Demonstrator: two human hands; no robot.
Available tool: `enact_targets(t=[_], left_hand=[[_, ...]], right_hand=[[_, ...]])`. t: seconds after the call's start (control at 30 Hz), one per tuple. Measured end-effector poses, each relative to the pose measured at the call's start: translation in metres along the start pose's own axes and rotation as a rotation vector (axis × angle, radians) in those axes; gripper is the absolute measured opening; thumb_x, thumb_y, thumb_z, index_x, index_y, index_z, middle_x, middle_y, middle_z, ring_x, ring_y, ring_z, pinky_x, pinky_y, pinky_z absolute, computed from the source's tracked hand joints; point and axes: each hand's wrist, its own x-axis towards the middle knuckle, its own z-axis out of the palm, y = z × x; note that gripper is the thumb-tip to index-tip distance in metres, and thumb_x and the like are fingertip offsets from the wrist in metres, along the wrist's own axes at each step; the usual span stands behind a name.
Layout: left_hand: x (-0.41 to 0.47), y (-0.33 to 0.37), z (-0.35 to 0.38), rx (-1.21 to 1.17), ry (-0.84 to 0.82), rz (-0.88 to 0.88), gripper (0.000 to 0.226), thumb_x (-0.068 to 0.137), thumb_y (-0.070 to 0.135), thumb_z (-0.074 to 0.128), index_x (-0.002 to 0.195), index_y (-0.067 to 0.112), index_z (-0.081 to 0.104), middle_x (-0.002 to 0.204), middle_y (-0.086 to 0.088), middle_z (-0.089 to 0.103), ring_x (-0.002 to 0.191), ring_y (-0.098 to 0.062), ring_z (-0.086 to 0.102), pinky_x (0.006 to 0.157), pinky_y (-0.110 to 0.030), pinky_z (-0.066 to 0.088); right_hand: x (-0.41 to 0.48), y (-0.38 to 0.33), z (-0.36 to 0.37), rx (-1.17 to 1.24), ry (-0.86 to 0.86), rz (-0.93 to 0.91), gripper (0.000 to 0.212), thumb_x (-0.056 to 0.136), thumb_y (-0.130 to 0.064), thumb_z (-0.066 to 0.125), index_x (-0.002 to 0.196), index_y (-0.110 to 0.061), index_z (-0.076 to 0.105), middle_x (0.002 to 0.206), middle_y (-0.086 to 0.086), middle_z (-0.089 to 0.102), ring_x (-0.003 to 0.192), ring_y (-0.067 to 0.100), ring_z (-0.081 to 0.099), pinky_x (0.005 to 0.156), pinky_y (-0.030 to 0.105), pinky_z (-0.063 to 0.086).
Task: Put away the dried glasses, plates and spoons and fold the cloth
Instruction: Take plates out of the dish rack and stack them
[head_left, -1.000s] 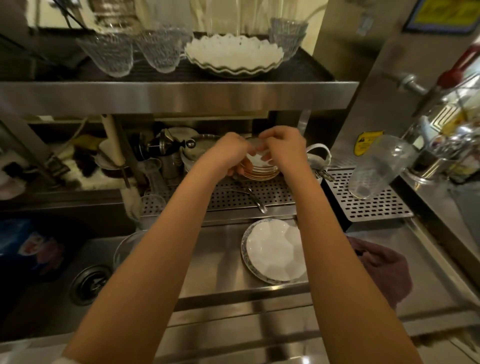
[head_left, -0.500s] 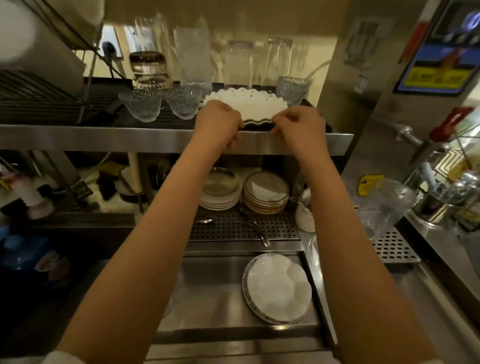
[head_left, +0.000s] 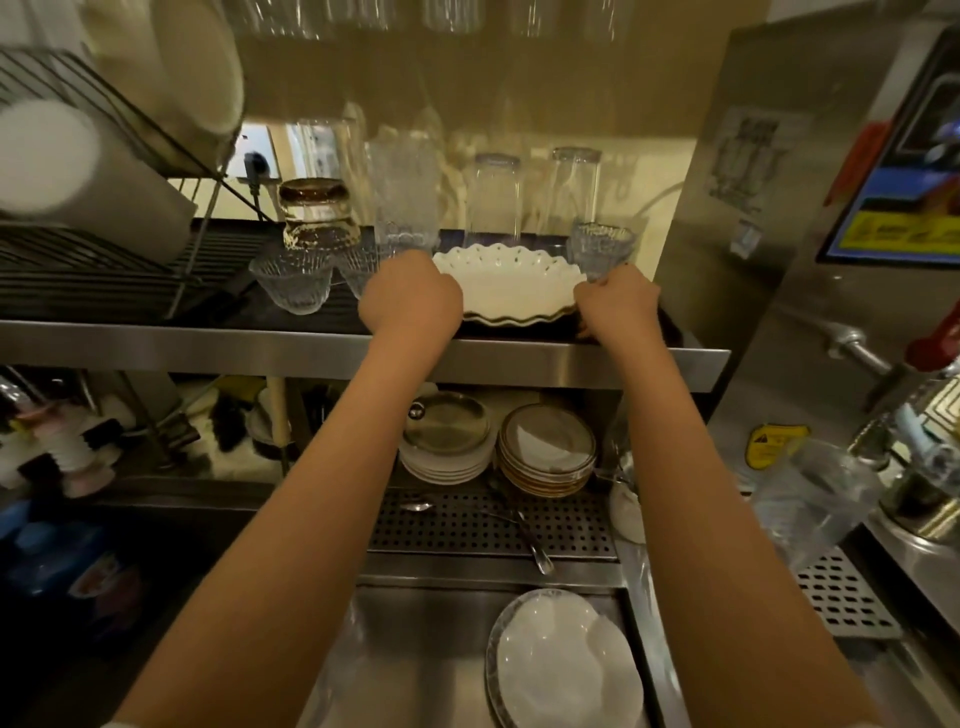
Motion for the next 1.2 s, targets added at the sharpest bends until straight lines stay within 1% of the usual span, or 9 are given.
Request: enact_targets(t=[0.13,0.23,0.3,0.5,0.6,0.77,0.87,1.0,1.2], left_hand=[[0.008,-0.001,0.01,0.113,0.031,-0.013,0.028,0.093,0.021,0.044,0.112,0.006,0.057,0.117,-0.015,0.06,0.104,-0.033,0.058,0.066,-0.034,0.037],[0.012,-0.002,0.015,0.134,0.032,-0.015,0.029,0.093,0.022,0.043,0.11,0.005,0.058,0.116,-0.015,0.06,0.102,-0.033,0.058,0.066,-0.033,0.037],[0.013,-0.003,0.017,0.116,0.03,-0.023,0.03,0.093,0.023,0.042,0.11,0.004,0.058,0.116,-0.016,0.06,0.102,-0.034,0.058,0.066,-0.034,0.037],[0.012,-0.007,0.02,-0.001,-0.001,-0.04,0.029,0.094,0.026,0.041,0.103,0.005,0.057,0.112,-0.015,0.06,0.092,-0.03,0.056,0.066,-0.032,0.033],[0.012,-0.007,0.019,-0.037,-0.025,-0.051,0.022,0.093,0.025,0.041,0.096,0.008,0.054,0.108,-0.015,0.06,0.08,-0.027,0.047,0.066,-0.033,0.034],[0.01,-0.007,0.02,-0.062,-0.022,-0.055,0.029,0.093,0.023,0.04,0.102,0.003,0.058,0.11,-0.015,0.061,0.086,-0.028,0.053,0.066,-0.032,0.036],[0.007,-0.006,0.022,-0.055,0.004,-0.056,0.024,0.093,0.024,0.04,0.093,0.007,0.057,0.104,-0.013,0.061,0.076,-0.023,0.046,0.059,-0.029,0.032],[0.004,-0.003,0.02,-0.127,0.028,-0.094,0.027,0.093,0.024,0.04,0.095,0.005,0.059,0.094,-0.009,0.057,0.076,-0.023,0.045,0.062,-0.031,0.032],[-0.006,0.001,0.015,-0.278,0.083,-0.104,0.024,0.093,0.02,0.04,0.083,0.004,0.053,0.082,-0.008,0.051,0.068,-0.022,0.044,0.046,-0.026,0.024]], right_hand=[[0.017,0.0,0.004,0.003,-0.058,0.05,0.012,0.087,-0.013,0.046,0.088,-0.003,0.051,0.102,0.021,0.06,0.088,0.036,0.063,0.074,0.045,0.056],[0.027,0.001,0.01,-0.081,-0.092,0.084,0.029,0.087,-0.02,0.046,0.11,-0.003,0.053,0.112,0.019,0.059,0.095,0.035,0.061,0.082,0.045,0.054],[0.032,0.001,0.015,-0.155,-0.071,0.098,0.035,0.087,-0.024,0.046,0.116,-0.005,0.052,0.117,0.017,0.057,0.102,0.034,0.058,0.084,0.041,0.05],[0.04,-0.001,0.023,-0.275,-0.035,0.136,0.034,0.089,-0.026,0.049,0.117,-0.008,0.052,0.12,0.013,0.056,0.107,0.03,0.054,0.073,0.033,0.04],[0.041,0.001,0.022,-0.258,-0.027,0.132,0.033,0.087,-0.023,0.05,0.117,-0.007,0.052,0.12,0.014,0.056,0.107,0.031,0.055,0.074,0.034,0.041],[0.038,0.005,0.022,-0.16,-0.004,0.115,0.035,0.087,-0.02,0.052,0.119,-0.004,0.051,0.123,0.016,0.054,0.109,0.032,0.053,0.079,0.036,0.044],[0.035,0.006,0.02,-0.114,0.018,0.098,0.032,0.088,-0.02,0.051,0.116,-0.004,0.053,0.121,0.016,0.055,0.107,0.032,0.054,0.076,0.034,0.043],[0.028,0.004,0.016,-0.057,0.046,0.085,0.035,0.088,-0.019,0.05,0.118,-0.001,0.053,0.123,0.018,0.054,0.109,0.033,0.053,0.08,0.035,0.045],[0.013,-0.004,0.011,-0.021,0.123,-0.019,0.031,0.089,-0.013,0.042,0.112,0.002,0.056,0.118,0.019,0.057,0.095,0.026,0.053,0.069,0.027,0.037]])
